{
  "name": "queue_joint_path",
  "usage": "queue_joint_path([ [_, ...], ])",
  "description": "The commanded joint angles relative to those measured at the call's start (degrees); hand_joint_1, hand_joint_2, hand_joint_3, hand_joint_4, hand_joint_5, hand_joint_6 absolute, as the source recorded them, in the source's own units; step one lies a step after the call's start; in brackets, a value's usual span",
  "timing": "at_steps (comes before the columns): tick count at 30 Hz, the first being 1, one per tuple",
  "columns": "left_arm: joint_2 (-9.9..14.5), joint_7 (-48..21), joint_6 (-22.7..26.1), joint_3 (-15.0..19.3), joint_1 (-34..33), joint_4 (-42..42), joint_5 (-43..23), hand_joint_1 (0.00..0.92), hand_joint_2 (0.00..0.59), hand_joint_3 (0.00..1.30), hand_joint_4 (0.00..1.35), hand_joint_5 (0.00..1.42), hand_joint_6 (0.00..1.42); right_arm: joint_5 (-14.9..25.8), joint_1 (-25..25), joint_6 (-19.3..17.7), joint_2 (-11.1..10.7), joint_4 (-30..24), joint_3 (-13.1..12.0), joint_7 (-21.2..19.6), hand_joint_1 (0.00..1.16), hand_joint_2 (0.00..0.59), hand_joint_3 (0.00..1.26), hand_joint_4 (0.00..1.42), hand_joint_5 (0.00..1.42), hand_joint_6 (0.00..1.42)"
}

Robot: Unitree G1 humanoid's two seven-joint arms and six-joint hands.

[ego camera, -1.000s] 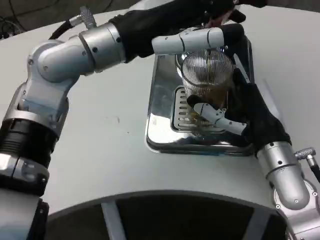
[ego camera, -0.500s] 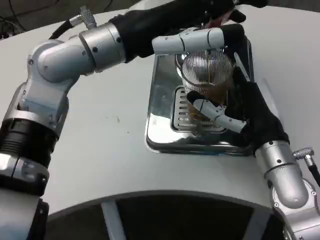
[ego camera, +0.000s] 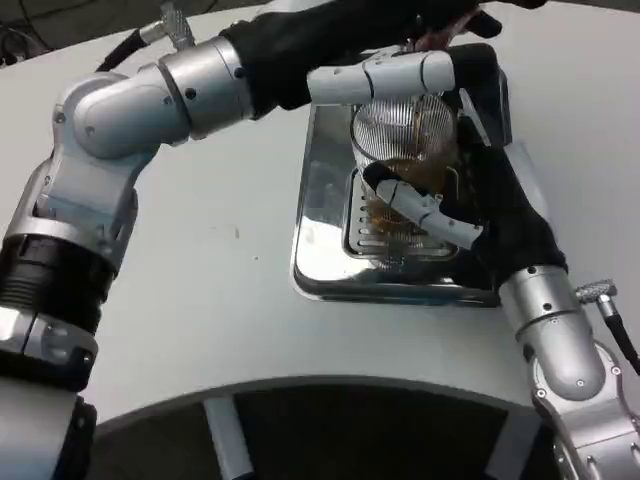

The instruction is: Grasp the cup under the faucet to collect the drink, then remove the cup.

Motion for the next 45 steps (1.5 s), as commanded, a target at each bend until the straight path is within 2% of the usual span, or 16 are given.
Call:
queue_joint_path([
  [1, 0.92, -2.06, 1.03, -1.49, 1.79, -0.16, 1.64, 0.0, 0.119, 0.14, 0.05, 0.13, 0.1, 0.6, -0.07, -1.51, 0.72, 0.88, 0.04, -0.29, 0.66, 0.208, 0.0, 0.0, 0.0, 0.0],
  [15, 0.69, -1.71, 1.54, -1.64, 1.67, -0.68, 1.8, 0.0, 0.123, 0.17, 0.07, 0.13, 0.11, -0.84, 0.52, -1.48, 0.38, 0.64, 0.45, -1.47, 0.68, 0.206, 0.0, 0.0, 0.0, 0.0],
  [23, 0.98, -1.81, 1.73, -1.64, 1.85, -0.97, 1.89, 0.0, 0.124, 0.17, 0.07, 0.14, 0.11, -1.89, 0.35, -0.62, 1.06, 0.86, 1.21, -2.83, 0.73, 0.195, 0.0, 0.0, 0.04, 0.04],
  [36, 1.39, -1.91, 1.56, -1.63, 1.86, -0.6, 1.97, 0.0, 0.124, 0.19, 0.08, 0.14, 0.11, -3.97, -0.24, 1.14, 3.59, 2.56, 2.36, -6.18, 0.77, 0.193, 0.0, 0.05, 0.12, 0.1],
  [45, 1.95, -2.06, 1.19, -1.46, 1.97, -0.14, 1.87, 0.0, 0.124, 0.2, 0.08, 0.14, 0.11, -7.18, -0.68, 3.32, 5.24, 3.57, 4.1, -9.8, 0.78, 0.196, 0.04, 0.1, 0.15, 0.12],
])
